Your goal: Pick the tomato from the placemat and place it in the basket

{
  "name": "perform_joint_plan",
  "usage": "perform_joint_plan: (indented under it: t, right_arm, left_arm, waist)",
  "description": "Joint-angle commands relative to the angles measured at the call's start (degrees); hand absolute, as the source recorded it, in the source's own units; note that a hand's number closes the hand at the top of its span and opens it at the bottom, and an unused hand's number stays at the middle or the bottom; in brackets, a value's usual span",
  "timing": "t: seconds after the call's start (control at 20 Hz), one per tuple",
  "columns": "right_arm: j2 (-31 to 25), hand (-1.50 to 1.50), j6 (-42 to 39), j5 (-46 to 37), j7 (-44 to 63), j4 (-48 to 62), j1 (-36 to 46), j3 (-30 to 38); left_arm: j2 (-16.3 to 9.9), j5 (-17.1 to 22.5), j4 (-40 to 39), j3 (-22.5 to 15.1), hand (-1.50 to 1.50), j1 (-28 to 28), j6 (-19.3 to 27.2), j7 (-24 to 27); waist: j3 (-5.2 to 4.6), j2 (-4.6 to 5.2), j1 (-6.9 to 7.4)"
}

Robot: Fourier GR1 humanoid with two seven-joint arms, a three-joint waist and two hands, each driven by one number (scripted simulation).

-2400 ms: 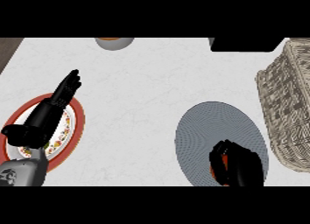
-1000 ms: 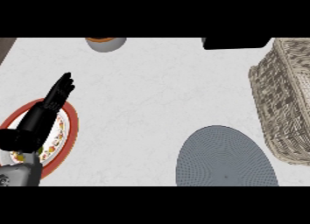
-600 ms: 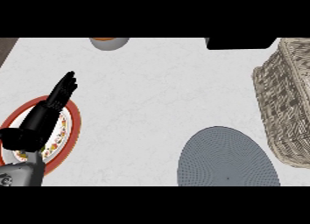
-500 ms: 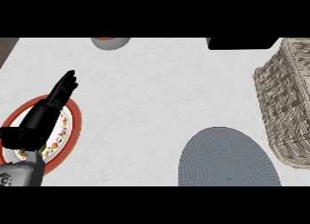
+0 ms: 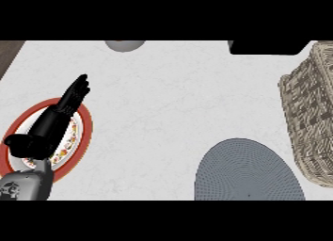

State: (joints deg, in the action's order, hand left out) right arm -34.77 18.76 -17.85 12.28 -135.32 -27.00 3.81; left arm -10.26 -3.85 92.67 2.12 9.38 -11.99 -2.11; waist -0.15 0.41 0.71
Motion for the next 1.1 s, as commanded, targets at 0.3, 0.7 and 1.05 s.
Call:
perform_joint_plan:
  t: [0.3,0.7,1.05]
  right_arm:
    - [-12.1,1.5,-9.2,25.7,16.4,15.8,25.6,22.2]
    - [-13.0,1.5,-18.1,23.9,-2.0,44.8,34.4,20.1]
    - [-9.7,1.5,-15.8,16.5,-13.1,56.1,38.8,19.8]
  left_arm:
    - [1.0,-0.4,-1.7,0.1,0.0,-0.6,0.5,1.8]
    - [-0.2,-0.2,-4.6,1.9,0.0,3.7,-0.2,1.2]
    - [0.9,-0.3,0.9,0.7,0.0,-1.1,-0.7,0.9]
  waist:
    - [0.12,-0.29,-0.06]
    - [0.19,-0.14,-0.05]
    - [0.18,-0.35,-0.27]
